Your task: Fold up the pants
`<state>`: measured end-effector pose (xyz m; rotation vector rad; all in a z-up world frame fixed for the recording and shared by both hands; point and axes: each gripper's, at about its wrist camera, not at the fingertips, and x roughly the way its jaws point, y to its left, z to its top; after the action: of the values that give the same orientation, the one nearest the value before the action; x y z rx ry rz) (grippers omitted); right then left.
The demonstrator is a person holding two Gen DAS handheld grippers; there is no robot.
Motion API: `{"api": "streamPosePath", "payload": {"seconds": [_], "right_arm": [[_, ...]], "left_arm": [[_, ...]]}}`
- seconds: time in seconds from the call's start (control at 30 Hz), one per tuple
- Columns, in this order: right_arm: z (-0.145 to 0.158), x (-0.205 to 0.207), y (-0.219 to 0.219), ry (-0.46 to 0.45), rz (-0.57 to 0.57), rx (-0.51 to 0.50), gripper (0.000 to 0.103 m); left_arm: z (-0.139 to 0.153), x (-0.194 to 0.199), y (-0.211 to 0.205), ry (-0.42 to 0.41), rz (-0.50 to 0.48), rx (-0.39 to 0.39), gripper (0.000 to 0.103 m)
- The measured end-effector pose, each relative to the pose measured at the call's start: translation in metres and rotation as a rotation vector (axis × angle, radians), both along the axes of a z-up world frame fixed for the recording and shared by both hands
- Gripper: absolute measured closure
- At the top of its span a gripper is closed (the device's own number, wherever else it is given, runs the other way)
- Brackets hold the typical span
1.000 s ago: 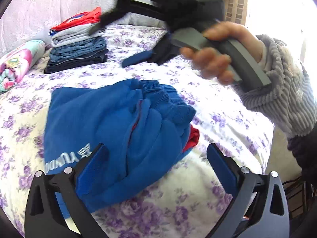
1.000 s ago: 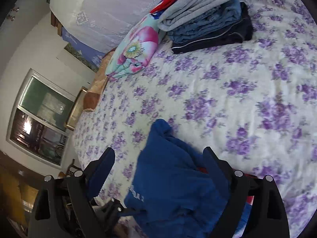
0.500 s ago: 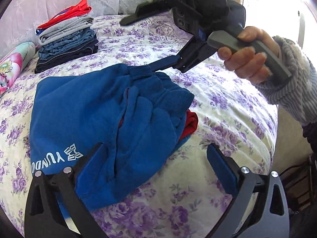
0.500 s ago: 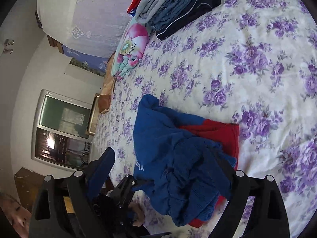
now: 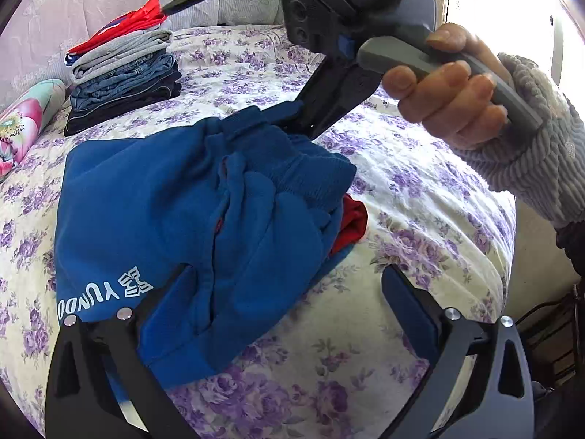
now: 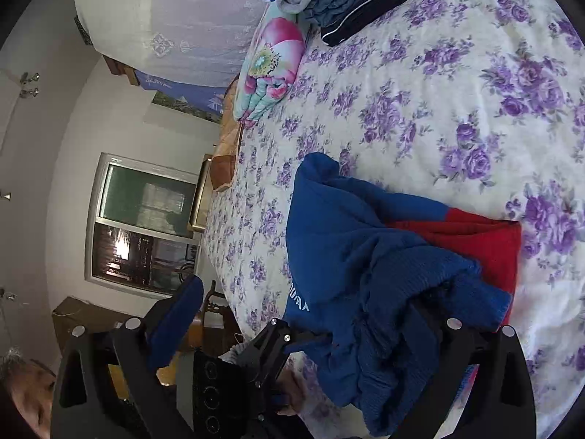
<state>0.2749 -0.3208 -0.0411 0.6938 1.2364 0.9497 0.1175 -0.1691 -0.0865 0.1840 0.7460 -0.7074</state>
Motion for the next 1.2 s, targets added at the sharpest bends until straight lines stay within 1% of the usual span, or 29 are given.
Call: {"api": "streamPosePath", "payload": {"seconds": [0.03,0.07,0.13,0.17,0.2,0.23,0.3,0.33,0.37,0.43,0.47,0.5,0.53,0.6,0.67,0.73,0.77,0.8,0.83,0.87,0.9,0.93,0.97,1.0,1.03,1.07,1.13,1.17,1.2], "right_arm": [[-0.003,0.0,0.001,-0.003,-0.023,-0.016,0.003],[-0.007,0.001,-0.002,0.008,-0.068,-0.004,0.003],[-0.005,-0.001,-0.02,-0.004,-0.234,0.063,0.007],[-0.005,-0.001,-0.031,-0.001,-0.3,0.122,0.009],[-0.007,-0.001,-0.038,0.011,-0.324,0.167,0.011],[-0.012,-0.001,-0.042,0.024,-0.34,0.182,0.015],[-0.023,-0.006,-0.048,0.023,-0.361,0.176,0.031],[-0.026,-0.01,-0.051,0.02,-0.357,0.182,0.034],[-0.029,-0.016,-0.058,0.028,-0.365,0.196,0.033],[-0.031,-0.029,-0.069,0.038,-0.392,0.174,0.032],[-0.025,-0.038,-0.072,0.015,-0.404,0.144,0.032],[-0.013,-0.048,-0.075,-0.035,-0.427,0.09,0.025],[0.006,-0.06,-0.073,-0.131,-0.435,0.011,0.023],[0.038,-0.082,-0.058,-0.315,-0.403,-0.131,0.022],[0.055,-0.1,-0.034,-0.454,-0.374,-0.305,0.022],[0.053,-0.107,-0.013,-0.546,-0.362,-0.46,0.022],[0.045,-0.106,-0.001,-0.583,-0.352,-0.557,0.022],[0.033,-0.104,0.008,-0.595,-0.338,-0.641,0.022],[0.019,-0.102,0.008,-0.583,-0.322,-0.696,0.022],[0.0,-0.098,0.007,-0.541,-0.299,-0.731,0.021],[-0.018,-0.095,0.003,-0.49,-0.284,-0.725,0.014],[-0.035,-0.092,-0.008,-0.427,-0.291,-0.68,0.01],[-0.041,-0.091,-0.018,-0.42,-0.312,-0.619,0.01],[-0.039,-0.092,-0.021,-0.414,-0.315,-0.606,0.01],[-0.034,-0.092,-0.024,-0.392,-0.325,-0.599,0.009],[-0.028,-0.096,-0.028,-0.374,-0.349,-0.559,0.009],[-0.021,-0.1,-0.039,-0.319,-0.374,-0.377,0.007],[-0.02,-0.101,-0.044,-0.268,-0.376,-0.284,0.006],[-0.022,-0.102,-0.048,-0.228,-0.384,-0.228,0.006]], "left_arm": [[0.0,0.0,0.0,0.001,-0.001,0.0,0.005],[-0.001,0.0,0.0,0.001,-0.001,0.0,0.005],[-0.001,0.0,0.0,0.003,-0.005,-0.001,0.005],[-0.001,-0.001,0.0,0.002,-0.008,-0.003,0.005],[-0.001,-0.001,-0.001,-0.001,-0.012,-0.003,0.005],[-0.001,-0.001,-0.001,-0.002,-0.013,0.0,0.005],[-0.002,-0.001,-0.001,-0.001,-0.013,0.003,0.005],[-0.001,-0.001,-0.001,0.0,-0.013,0.0,0.005],[-0.001,-0.002,-0.001,0.002,-0.013,-0.007,0.005],[0.0,-0.001,0.004,0.011,-0.013,-0.036,0.005],[0.002,-0.001,0.007,0.013,-0.01,-0.057,0.005],[0.006,-0.002,0.014,0.01,0.002,-0.089,0.005],[0.011,-0.003,0.021,0.001,0.021,-0.116,0.005],[0.021,-0.003,0.041,-0.038,0.094,-0.158,0.005],[0.03,0.002,0.065,-0.055,0.18,-0.191,0.005],[0.034,0.016,0.09,-0.036,0.287,-0.187,0.005],[0.032,0.027,0.103,-0.01,0.351,-0.184,0.005],[0.029,0.037,0.112,0.018,0.396,-0.183,0.005],[0.023,0.049,0.12,0.066,0.432,-0.175,0.005],[0.015,0.062,0.126,0.119,0.448,-0.16,0.005],[0.004,0.074,0.129,0.174,0.461,-0.14,0.005],[-0.008,0.085,0.129,0.22,0.467,-0.122,0.004],[-0.019,0.088,0.128,0.259,0.456,-0.124,0.004],[-0.021,0.087,0.127,0.239,0.459,-0.128,0.004],[-0.018,0.085,0.124,0.221,0.456,-0.113,0.004],[-0.014,0.083,0.124,0.213,0.452,-0.111,0.005],[-0.007,0.084,0.13,0.224,0.425,-0.169,0.005],[-0.005,0.083,0.134,0.246,0.406,-0.222,0.005],[-0.004,0.084,0.137,0.279,0.389,-0.276,0.005]]}}
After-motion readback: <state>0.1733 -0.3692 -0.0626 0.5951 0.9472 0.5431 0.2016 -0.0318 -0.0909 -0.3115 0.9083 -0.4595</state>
